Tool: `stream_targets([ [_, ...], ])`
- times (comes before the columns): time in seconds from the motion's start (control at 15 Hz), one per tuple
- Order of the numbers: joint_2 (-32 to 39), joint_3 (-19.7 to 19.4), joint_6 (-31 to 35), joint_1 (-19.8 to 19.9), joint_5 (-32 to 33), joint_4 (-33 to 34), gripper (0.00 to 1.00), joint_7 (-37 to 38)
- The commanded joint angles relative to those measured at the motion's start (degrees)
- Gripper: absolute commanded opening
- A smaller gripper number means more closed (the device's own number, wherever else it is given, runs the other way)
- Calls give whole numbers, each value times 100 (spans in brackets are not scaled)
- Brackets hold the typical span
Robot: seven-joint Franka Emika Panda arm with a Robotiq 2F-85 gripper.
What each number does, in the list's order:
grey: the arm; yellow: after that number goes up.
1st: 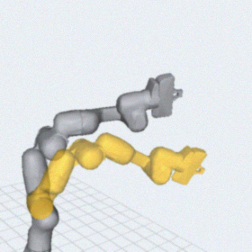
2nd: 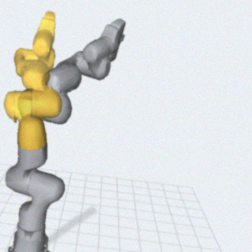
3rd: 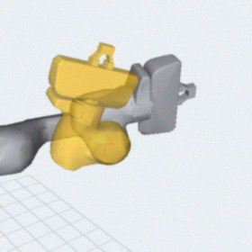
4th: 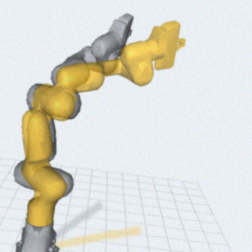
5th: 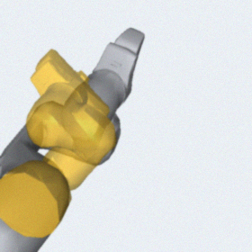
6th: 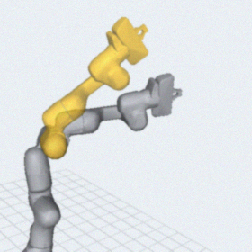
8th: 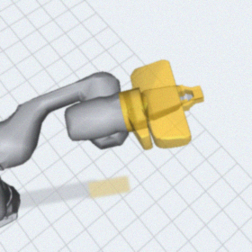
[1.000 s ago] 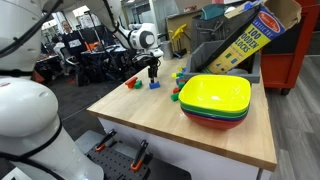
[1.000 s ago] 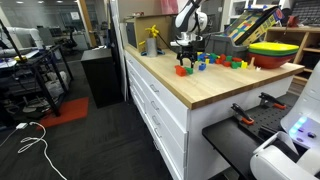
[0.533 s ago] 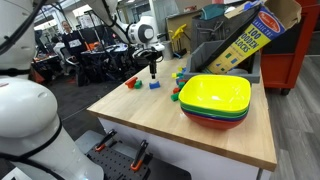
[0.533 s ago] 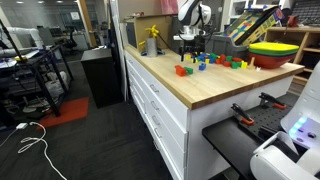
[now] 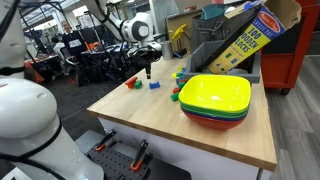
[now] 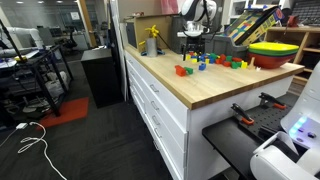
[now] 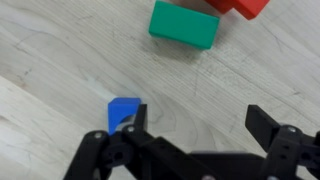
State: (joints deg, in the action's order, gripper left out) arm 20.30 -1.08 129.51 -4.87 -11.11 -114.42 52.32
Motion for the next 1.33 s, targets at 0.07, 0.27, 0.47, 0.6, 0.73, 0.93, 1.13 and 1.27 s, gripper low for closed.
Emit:
stream_targets([
  [0.07, -220, 97, 49, 38, -134, -396, 100, -415],
  [0.27, -231, 68, 120, 19, -79, -484, 100, -469],
  [0.47, -296, 65, 194, 9, -75, -502, 100, -509],
  [0.6, -316, 64, 213, 10, -75, -501, 100, -532],
  [0.73, -329, 58, 218, 8, -56, -517, 100, -528],
  [0.93, -302, 42, 259, 1, -4, -542, 100, -517],
  [1.13, -236, 26, 348, -13, 58, -530, 100, -509],
  [1.27, -217, 20, 410, -18, 103, -512, 100, -503],
])
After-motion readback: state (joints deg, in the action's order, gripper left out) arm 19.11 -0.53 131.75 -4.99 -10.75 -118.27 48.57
